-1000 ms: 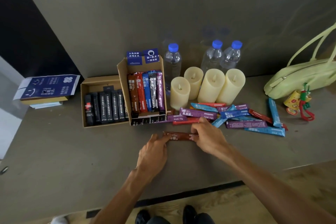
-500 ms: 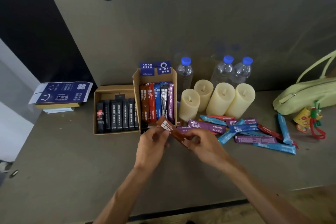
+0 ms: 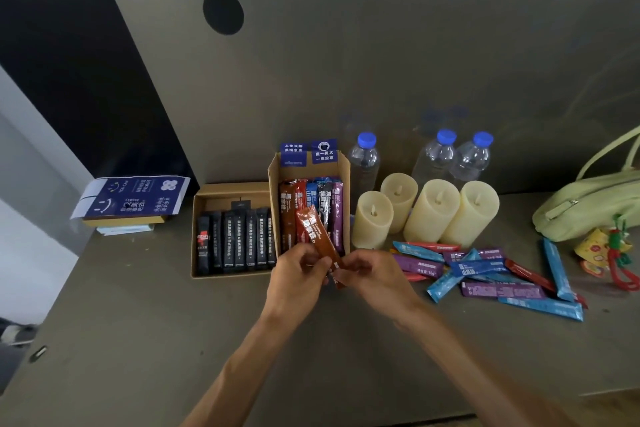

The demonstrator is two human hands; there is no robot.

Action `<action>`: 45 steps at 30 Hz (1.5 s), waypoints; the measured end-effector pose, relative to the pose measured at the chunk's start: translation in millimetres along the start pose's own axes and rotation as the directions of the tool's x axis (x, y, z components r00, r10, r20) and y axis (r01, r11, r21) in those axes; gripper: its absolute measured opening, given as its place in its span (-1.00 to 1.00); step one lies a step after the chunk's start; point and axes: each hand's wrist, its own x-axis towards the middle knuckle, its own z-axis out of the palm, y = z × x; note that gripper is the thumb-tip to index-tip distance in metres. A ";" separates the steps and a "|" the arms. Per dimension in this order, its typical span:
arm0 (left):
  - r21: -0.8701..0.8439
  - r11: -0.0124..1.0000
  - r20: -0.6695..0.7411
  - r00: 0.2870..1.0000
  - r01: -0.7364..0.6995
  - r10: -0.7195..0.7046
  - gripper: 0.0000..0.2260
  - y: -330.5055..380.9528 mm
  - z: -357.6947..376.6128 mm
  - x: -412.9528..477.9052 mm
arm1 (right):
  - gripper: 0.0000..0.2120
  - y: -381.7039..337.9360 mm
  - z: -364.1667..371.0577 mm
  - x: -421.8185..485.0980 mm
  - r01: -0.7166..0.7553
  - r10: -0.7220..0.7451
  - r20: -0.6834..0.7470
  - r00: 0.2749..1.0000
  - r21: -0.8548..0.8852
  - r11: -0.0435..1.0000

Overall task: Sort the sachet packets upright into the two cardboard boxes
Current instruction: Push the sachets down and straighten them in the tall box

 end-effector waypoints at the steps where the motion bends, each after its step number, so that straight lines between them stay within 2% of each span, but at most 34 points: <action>1: 0.015 1.000 0.015 1.000 0.006 -0.006 -0.90 -1.1 0.4 2.2 | -0.90 -0.5 0.1 0.8 -0.010 0.010 0.003 1.000 0.017 1.000; 5: 0.050 0.999 -0.009 1.000 0.005 -0.005 -0.90 -1.2 2.2 9.3 | -0.84 -0.6 -0.6 2.7 -0.037 0.037 0.000 0.999 0.094 0.995; 9: 0.188 0.981 -0.097 0.993 -0.047 0.067 -0.94 6.1 3.7 27.3 | -0.82 3.2 -3.1 8.8 -0.065 0.060 -0.153 0.986 -0.027 0.997; 11: 0.282 0.957 -0.119 0.987 -0.066 0.103 -0.94 6.4 9.0 37.8 | -0.82 5.3 -2.5 13.1 -0.073 0.065 -0.179 0.982 -0.035 0.997; 18: 0.387 0.922 -0.183 0.981 0.011 0.065 -0.84 7.9 23.0 58.2 | -0.81 7.9 1.7 26.6 -0.064 0.034 -0.161 0.986 -0.183 0.981; 22: 0.475 0.879 -0.205 0.968 -0.029 0.143 -0.79 1.6 23.0 56.0 | -0.81 10.0 1.6 30.4 -0.055 0.023 -0.148 0.989 -0.215 0.975; 28: 0.530 0.847 -0.196 0.966 -0.042 0.171 -0.71 -5.2 20.7 49.2 | -0.81 9.4 -0.2 31.7 -0.050 0.023 -0.124 0.992 -0.217 0.975; 32: 0.576 0.815 -0.136 0.974 -0.071 0.181 -0.76 -7.5 19.2 48.8 | -0.82 7.2 0.4 31.1 -0.046 0.024 -0.108 0.994 -0.209 0.977; 37: 0.664 0.743 -0.051 0.986 -0.088 0.162 -0.67 -5.4 22.1 53.5 | -0.82 5.0 -0.3 30.7 -0.056 0.035 -0.107 0.994 -0.204 0.977; 45: 0.709 0.694 0.013 0.987 -0.123 0.162 -0.64 -12.0 21.6 53.4 | -0.83 3.6 0.7 29.4 -0.060 0.039 -0.112 0.993 -0.195 0.979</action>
